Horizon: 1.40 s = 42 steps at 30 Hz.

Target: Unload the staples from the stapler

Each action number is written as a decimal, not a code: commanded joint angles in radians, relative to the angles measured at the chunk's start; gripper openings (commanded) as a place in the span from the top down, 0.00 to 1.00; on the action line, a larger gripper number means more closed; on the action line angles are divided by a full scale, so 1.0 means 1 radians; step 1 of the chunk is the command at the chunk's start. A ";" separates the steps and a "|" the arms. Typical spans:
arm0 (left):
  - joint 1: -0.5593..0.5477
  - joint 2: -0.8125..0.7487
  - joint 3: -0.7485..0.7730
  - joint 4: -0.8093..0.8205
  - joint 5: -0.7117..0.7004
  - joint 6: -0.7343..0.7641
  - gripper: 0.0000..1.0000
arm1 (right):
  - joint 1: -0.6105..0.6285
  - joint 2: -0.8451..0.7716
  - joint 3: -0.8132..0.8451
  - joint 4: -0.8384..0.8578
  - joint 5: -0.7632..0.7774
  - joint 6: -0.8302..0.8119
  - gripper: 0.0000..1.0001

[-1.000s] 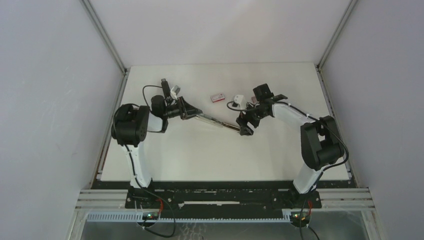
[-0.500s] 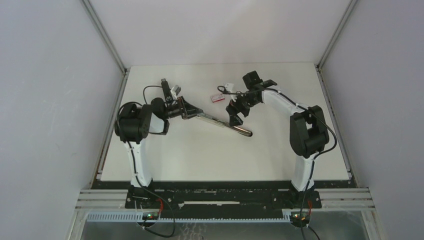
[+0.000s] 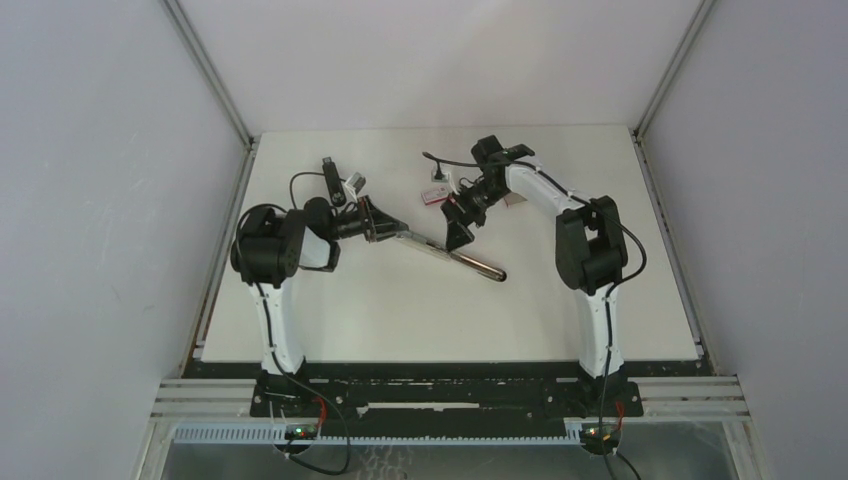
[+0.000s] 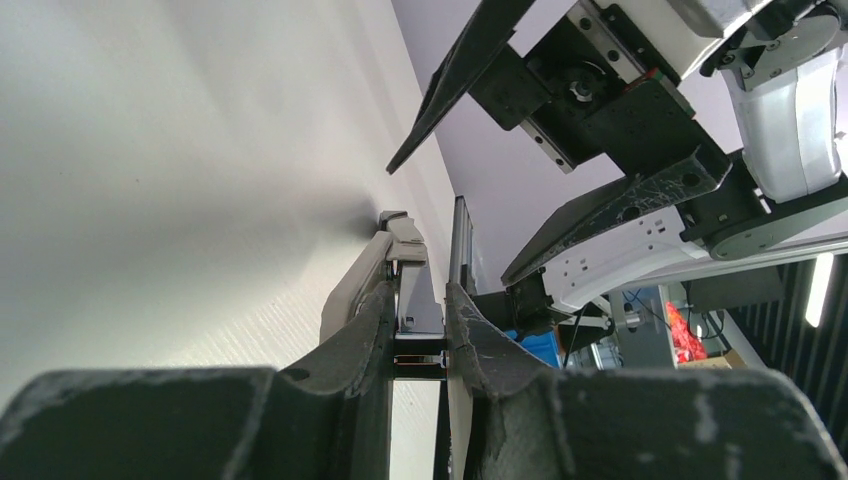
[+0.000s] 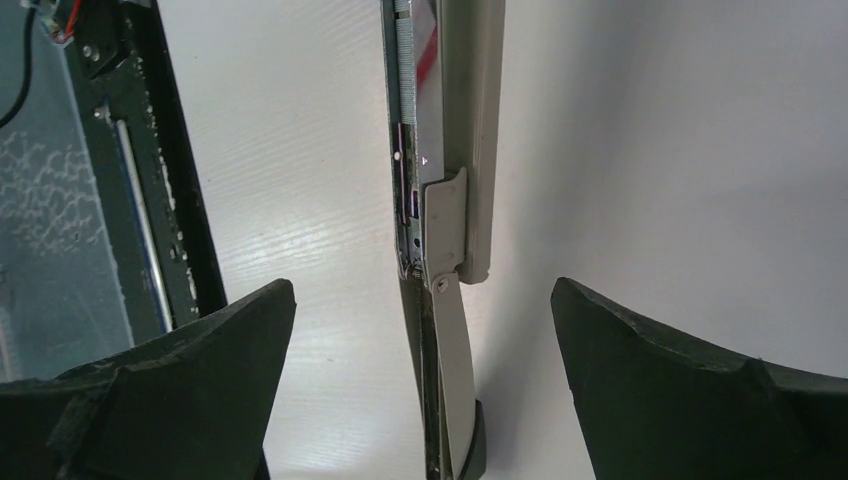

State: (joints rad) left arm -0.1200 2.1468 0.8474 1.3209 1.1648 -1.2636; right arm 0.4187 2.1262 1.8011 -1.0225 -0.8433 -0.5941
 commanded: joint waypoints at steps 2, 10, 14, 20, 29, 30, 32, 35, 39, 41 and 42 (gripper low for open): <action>-0.014 -0.061 -0.009 0.077 0.033 0.005 0.99 | 0.014 0.035 0.046 -0.105 -0.080 -0.056 0.00; -0.018 -0.080 -0.008 0.081 0.045 0.006 0.99 | 0.021 0.083 0.050 -0.132 -0.091 -0.094 0.00; -0.020 -0.091 -0.008 0.084 0.050 0.007 0.99 | 0.026 0.113 0.059 -0.141 -0.105 -0.095 0.01; -0.019 -0.096 -0.009 0.090 0.052 0.004 0.99 | 0.032 0.159 0.096 -0.210 -0.171 -0.136 0.03; -0.019 -0.103 -0.013 0.092 0.055 0.003 0.99 | 0.050 0.214 0.129 -0.332 -0.226 -0.245 0.17; -0.019 -0.103 -0.013 0.092 0.054 0.003 0.99 | 0.051 0.215 0.127 -0.334 -0.221 -0.248 0.17; -0.019 -0.101 -0.013 0.092 0.056 0.003 0.99 | 0.048 0.215 0.122 -0.341 -0.221 -0.258 0.19; -0.019 -0.099 -0.012 0.092 0.056 0.003 0.99 | 0.043 0.212 0.117 -0.346 -0.223 -0.264 0.24; -0.019 -0.094 -0.012 0.093 0.055 0.001 0.99 | 0.036 0.213 0.115 -0.348 -0.231 -0.267 0.35; -0.018 -0.093 -0.011 0.092 0.054 0.000 0.99 | 0.036 0.215 0.112 -0.355 -0.227 -0.278 0.39; -0.019 -0.092 -0.011 0.092 0.055 0.001 0.99 | 0.036 0.215 0.109 -0.357 -0.224 -0.283 0.39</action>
State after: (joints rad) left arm -0.1356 2.1128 0.8463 1.3418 1.2129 -1.2488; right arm 0.4587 2.3455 1.8977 -1.3506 -1.0294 -0.8314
